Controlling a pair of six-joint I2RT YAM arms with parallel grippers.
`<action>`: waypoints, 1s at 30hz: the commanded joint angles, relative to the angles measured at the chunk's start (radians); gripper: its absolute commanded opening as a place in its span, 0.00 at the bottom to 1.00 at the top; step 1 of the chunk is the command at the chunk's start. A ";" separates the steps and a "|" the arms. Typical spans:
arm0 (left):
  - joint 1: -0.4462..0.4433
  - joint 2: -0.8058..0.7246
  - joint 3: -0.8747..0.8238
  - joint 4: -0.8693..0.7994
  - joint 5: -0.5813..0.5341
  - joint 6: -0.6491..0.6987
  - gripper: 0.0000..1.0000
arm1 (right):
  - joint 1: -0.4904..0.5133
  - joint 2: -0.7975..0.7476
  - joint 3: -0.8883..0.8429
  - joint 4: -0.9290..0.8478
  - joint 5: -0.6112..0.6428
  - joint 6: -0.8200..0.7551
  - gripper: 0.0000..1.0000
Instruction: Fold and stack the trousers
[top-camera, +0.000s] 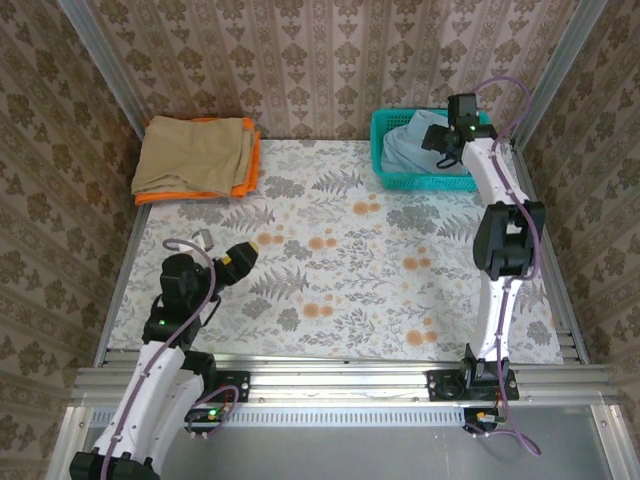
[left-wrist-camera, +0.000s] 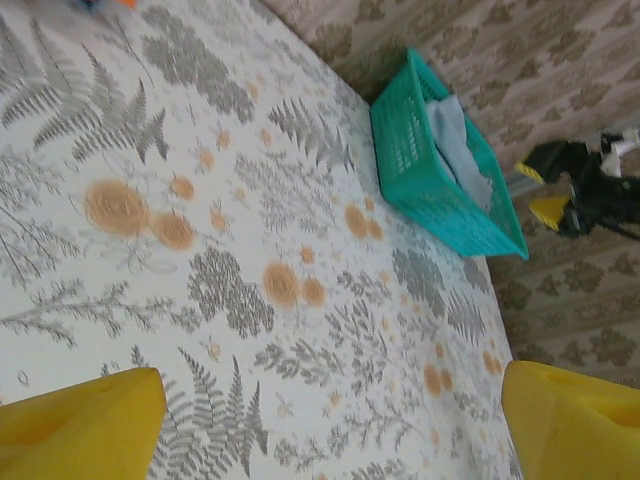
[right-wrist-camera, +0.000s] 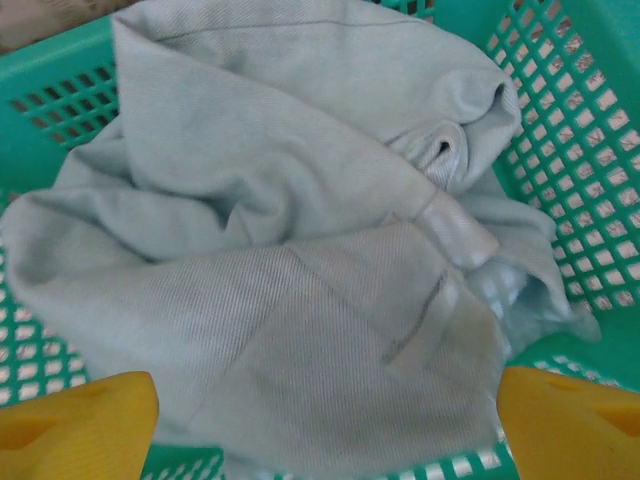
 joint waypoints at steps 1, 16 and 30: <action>-0.020 -0.009 -0.030 0.055 0.024 -0.033 0.88 | -0.001 0.098 0.127 -0.126 0.042 0.016 0.91; -0.042 0.093 -0.022 0.113 0.001 -0.027 0.87 | -0.028 0.339 0.362 -0.204 -0.149 0.071 0.28; -0.056 0.181 0.012 0.175 -0.008 -0.003 0.84 | 0.073 0.022 0.115 0.162 -0.208 0.177 0.00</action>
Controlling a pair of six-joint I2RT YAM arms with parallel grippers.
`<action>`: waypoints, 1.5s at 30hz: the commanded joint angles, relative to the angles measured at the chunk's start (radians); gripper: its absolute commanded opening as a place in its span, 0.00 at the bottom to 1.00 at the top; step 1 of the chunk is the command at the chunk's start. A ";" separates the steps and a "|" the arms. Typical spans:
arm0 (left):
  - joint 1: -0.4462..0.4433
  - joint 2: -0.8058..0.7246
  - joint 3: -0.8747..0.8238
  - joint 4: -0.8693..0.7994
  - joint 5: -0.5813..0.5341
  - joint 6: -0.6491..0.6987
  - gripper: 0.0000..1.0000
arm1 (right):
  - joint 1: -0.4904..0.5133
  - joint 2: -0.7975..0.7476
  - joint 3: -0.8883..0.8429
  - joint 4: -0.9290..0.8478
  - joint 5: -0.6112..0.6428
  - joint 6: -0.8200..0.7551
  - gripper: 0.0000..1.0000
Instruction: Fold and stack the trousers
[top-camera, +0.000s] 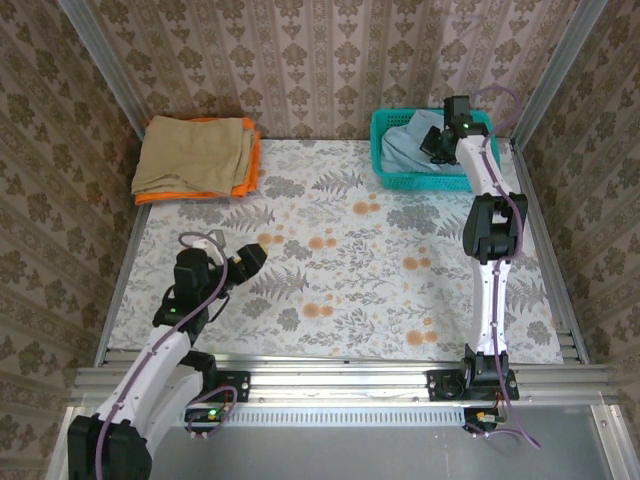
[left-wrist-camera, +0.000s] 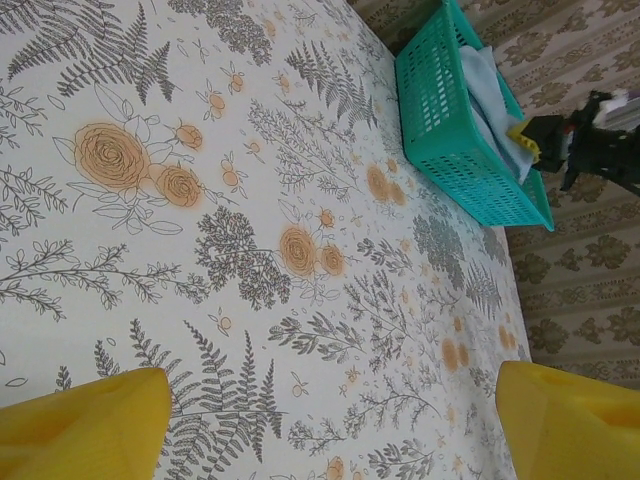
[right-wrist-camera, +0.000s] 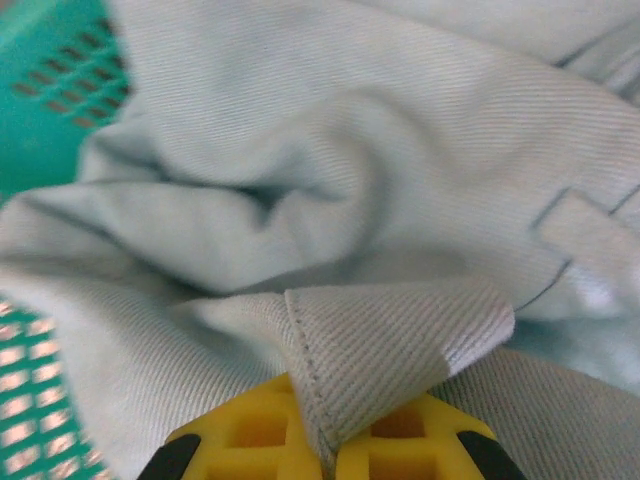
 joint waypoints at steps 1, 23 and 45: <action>-0.017 0.012 0.038 0.056 -0.011 0.014 0.84 | 0.090 -0.190 -0.115 0.220 0.044 0.031 0.00; -0.121 -0.006 0.095 -0.043 -0.118 0.125 0.78 | 0.326 -0.494 0.003 0.329 0.536 -0.293 0.00; -0.192 -0.179 0.090 -0.120 -0.328 0.158 0.98 | 0.934 -0.961 -0.798 0.352 0.249 -0.407 0.75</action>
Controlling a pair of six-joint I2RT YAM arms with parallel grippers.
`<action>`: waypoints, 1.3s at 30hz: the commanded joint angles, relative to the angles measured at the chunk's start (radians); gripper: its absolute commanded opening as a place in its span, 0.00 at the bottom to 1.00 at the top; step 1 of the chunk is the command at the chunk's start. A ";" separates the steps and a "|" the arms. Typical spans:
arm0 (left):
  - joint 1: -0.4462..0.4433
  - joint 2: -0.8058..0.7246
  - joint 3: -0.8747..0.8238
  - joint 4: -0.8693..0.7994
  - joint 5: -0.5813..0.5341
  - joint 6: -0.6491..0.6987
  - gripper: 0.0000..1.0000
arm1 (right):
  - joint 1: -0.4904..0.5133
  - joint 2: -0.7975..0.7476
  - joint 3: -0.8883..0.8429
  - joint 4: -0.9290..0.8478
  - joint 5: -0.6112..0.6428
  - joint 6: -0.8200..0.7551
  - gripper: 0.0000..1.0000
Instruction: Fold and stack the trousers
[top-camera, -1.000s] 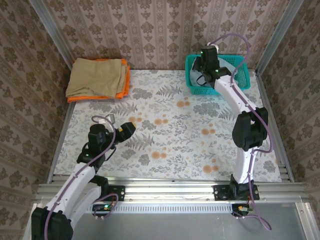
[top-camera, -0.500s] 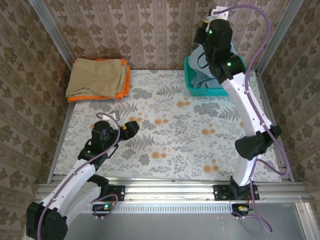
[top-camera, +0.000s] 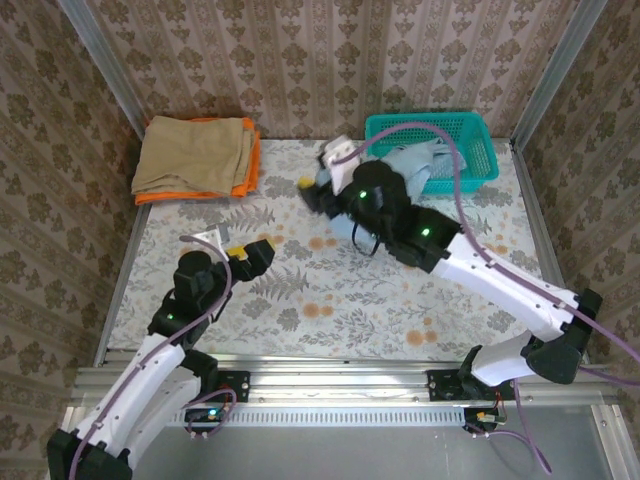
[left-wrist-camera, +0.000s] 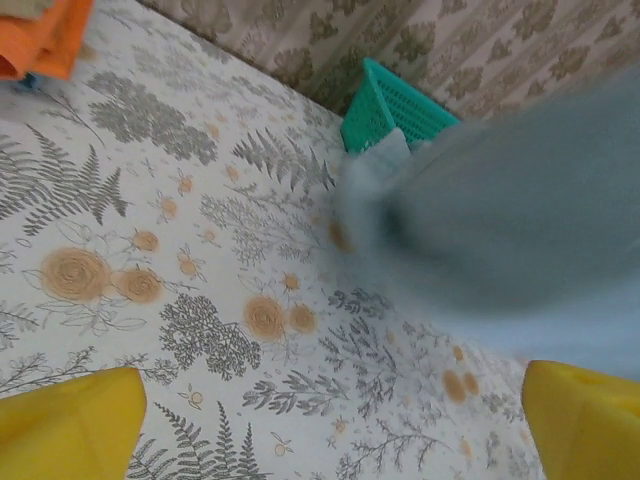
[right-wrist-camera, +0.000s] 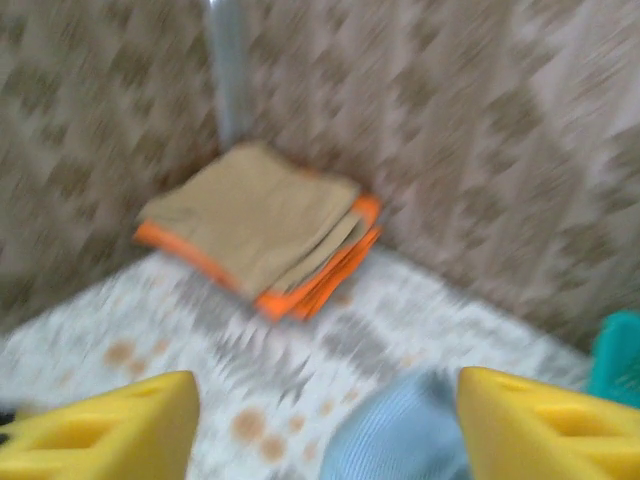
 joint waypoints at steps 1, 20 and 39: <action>-0.006 -0.055 0.030 -0.092 -0.075 0.040 0.99 | 0.021 -0.026 -0.030 -0.092 -0.099 0.088 0.76; -0.587 0.888 0.679 -0.456 -0.576 0.451 1.00 | -0.790 -0.032 -0.368 -0.062 -0.409 0.514 0.88; -0.769 1.497 1.142 -0.404 -0.740 0.652 0.98 | -0.896 0.405 -0.288 0.145 -0.680 0.614 0.78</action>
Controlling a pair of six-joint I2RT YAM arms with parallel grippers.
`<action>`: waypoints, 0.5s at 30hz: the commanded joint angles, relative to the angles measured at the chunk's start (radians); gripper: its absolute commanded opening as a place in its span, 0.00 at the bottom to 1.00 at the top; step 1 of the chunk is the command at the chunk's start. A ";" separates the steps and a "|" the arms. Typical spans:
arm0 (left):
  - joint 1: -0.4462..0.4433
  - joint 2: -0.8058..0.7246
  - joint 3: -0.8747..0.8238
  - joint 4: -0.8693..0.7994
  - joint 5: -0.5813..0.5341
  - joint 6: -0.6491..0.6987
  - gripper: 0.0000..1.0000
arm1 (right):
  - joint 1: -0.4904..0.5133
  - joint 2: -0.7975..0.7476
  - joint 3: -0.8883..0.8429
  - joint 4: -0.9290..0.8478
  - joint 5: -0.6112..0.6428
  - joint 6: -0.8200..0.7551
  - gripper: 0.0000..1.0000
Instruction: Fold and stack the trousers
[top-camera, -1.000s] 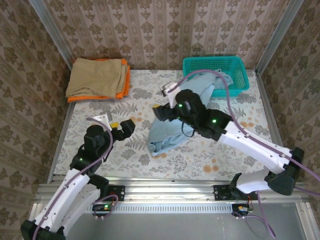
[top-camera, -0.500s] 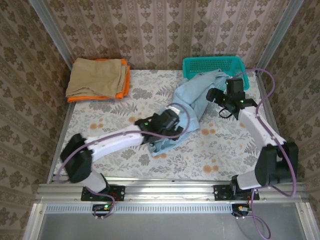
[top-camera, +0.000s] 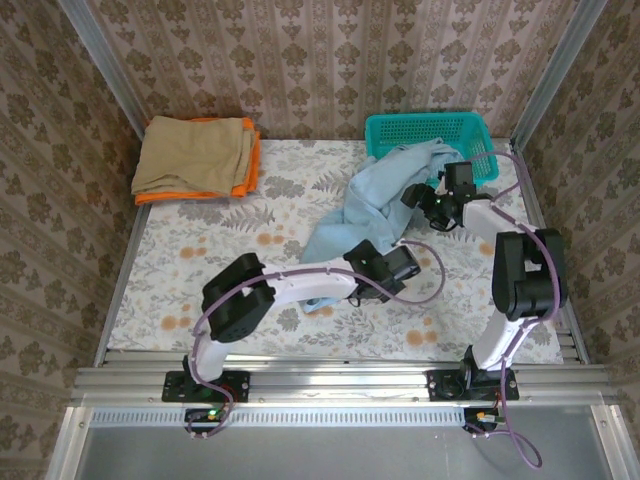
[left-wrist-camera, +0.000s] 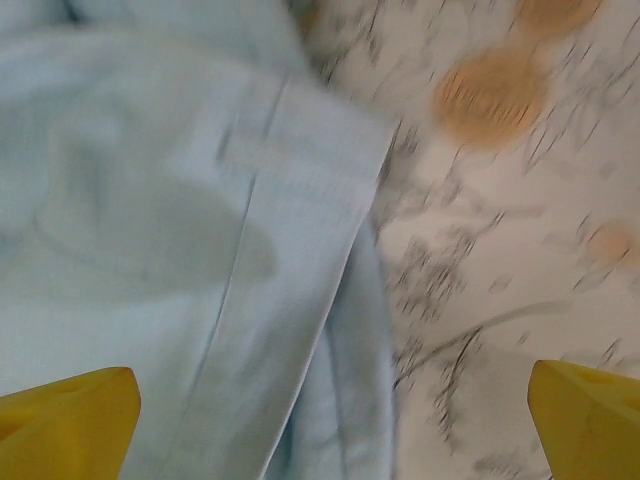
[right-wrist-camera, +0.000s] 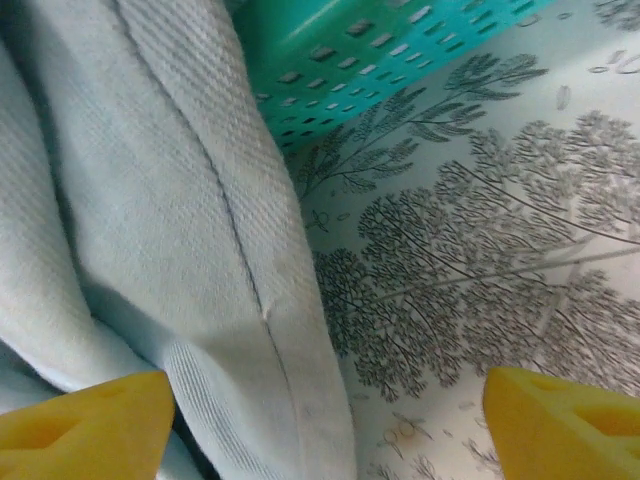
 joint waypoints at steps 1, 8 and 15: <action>0.024 0.049 0.034 0.029 -0.096 0.035 0.96 | -0.006 0.048 0.046 0.078 -0.087 0.038 0.73; 0.137 0.026 -0.095 0.152 0.022 0.004 0.50 | -0.007 0.088 0.088 0.094 -0.152 0.023 0.20; 0.179 -0.052 -0.193 0.199 0.053 0.031 0.00 | 0.003 0.032 0.185 0.033 -0.135 -0.005 0.00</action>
